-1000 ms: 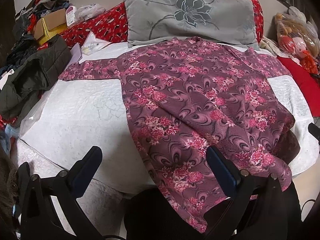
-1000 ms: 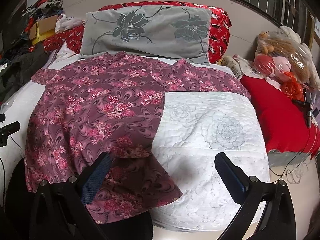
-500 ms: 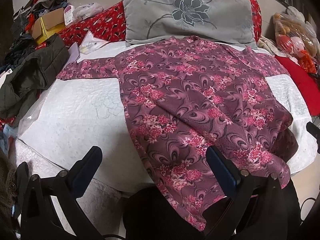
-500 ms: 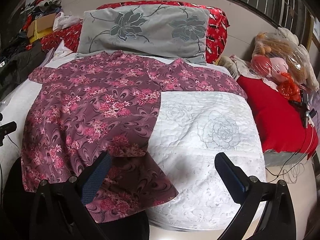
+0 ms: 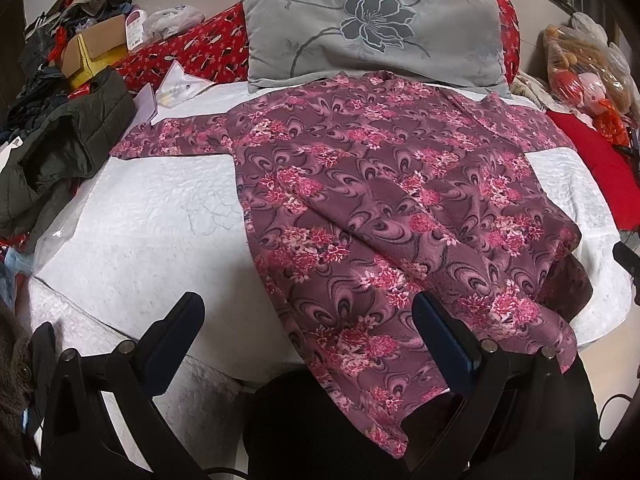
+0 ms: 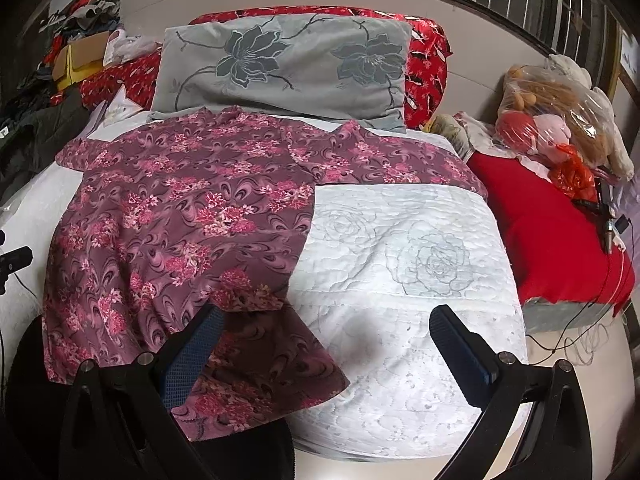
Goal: Fold small clothes
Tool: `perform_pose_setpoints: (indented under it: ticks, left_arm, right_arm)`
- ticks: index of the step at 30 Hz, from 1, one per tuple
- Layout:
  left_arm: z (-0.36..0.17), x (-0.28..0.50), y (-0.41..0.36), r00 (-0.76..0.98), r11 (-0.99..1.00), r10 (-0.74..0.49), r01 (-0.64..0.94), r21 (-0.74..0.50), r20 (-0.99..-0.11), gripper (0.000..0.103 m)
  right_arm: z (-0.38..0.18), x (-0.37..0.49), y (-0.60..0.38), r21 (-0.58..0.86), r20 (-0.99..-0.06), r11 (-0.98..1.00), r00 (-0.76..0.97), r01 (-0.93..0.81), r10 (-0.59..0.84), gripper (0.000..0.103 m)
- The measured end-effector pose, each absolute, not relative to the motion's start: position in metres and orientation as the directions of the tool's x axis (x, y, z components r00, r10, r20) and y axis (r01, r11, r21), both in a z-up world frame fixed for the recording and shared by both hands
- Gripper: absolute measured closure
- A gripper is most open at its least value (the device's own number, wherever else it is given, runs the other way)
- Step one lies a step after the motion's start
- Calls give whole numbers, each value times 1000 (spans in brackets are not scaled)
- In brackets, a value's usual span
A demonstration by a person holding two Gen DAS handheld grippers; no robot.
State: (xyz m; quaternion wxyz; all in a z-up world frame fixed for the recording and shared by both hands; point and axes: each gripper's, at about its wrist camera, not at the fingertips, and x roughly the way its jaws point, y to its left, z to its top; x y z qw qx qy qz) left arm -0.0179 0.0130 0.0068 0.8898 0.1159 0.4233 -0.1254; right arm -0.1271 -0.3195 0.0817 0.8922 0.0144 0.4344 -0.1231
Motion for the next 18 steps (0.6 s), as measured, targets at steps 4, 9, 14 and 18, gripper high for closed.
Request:
perform_pose_setpoints:
  ticks: [4, 9, 14, 18]
  left_arm:
    - [7, -17, 14, 607, 944, -129, 317, 89, -784, 0]
    - [7, -16, 15, 608, 946, -132, 313, 84, -783, 0]
    - [4, -15, 18, 597, 950, -137, 306, 66, -791, 0]
    - [3, -15, 18, 595, 950, -137, 306, 66, -792, 0]
  right_arm:
    - [82, -128, -319, -83, -777, 969, 594, 231, -208, 0]
    - [82, -128, -318, -81, -777, 970, 595, 231, -207, 0]
    - [85, -127, -317, -74, -771, 970, 603, 231, -203, 0]
    - [84, -126, -318, -73, -774, 969, 600, 235, -203, 0]
